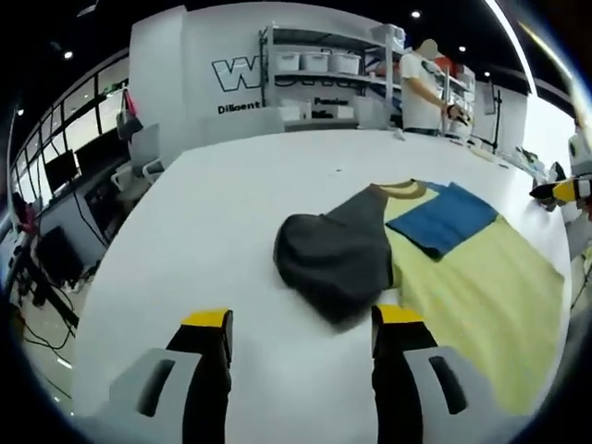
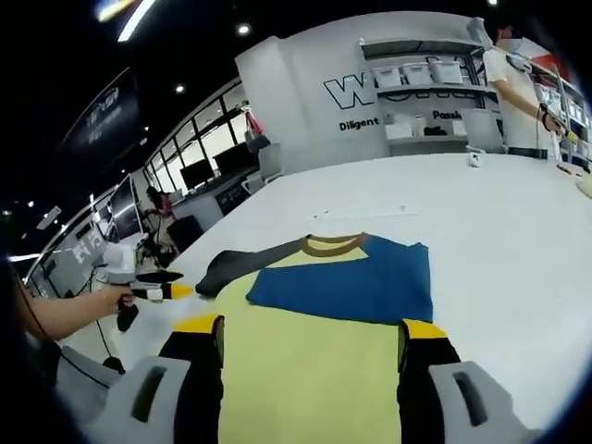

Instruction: Fold the garment on the visible template until the final outline fits inside the template.

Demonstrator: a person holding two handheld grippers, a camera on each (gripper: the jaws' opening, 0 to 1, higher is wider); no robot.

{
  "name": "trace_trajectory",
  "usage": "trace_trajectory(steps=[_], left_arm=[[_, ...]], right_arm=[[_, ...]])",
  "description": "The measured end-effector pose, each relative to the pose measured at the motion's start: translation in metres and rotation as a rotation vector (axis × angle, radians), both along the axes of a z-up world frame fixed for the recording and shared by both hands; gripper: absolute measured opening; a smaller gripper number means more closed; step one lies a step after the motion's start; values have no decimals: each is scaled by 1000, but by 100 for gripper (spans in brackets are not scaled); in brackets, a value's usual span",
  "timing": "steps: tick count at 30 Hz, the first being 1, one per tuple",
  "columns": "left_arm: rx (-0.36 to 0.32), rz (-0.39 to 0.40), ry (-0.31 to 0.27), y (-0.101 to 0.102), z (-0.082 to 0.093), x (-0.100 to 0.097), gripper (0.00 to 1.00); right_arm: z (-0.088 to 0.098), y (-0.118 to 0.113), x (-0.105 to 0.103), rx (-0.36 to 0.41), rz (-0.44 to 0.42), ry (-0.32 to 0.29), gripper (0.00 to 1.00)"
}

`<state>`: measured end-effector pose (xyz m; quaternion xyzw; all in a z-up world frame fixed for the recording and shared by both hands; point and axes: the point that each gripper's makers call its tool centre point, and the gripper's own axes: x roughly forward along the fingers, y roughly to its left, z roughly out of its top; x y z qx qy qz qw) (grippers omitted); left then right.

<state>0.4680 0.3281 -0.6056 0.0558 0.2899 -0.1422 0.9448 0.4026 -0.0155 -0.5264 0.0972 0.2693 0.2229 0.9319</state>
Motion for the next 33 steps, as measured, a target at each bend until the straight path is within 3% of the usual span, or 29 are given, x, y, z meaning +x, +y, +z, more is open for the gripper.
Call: trace_trajectory(steps=[4, 8, 12, 24, 33], left_arm=[[30, -8, 62, 0, -17, 2, 53], [-2, -21, 61, -5, -20, 4, 44], [10, -44, 72, -10, -28, 8, 43], [4, -69, 57, -24, -29, 16, 0], [-31, -42, 12, -26, -10, 21, 0]], right_arm=[[2, 4, -3, -6, 16, -3, 83], [3, 5, -5, -18, 30, 0, 89], [3, 5, -11, -37, 53, 4, 94], [-7, -1, -28, -131, 78, 37, 99], [-8, -4, -36, -140, 85, 49, 99]])
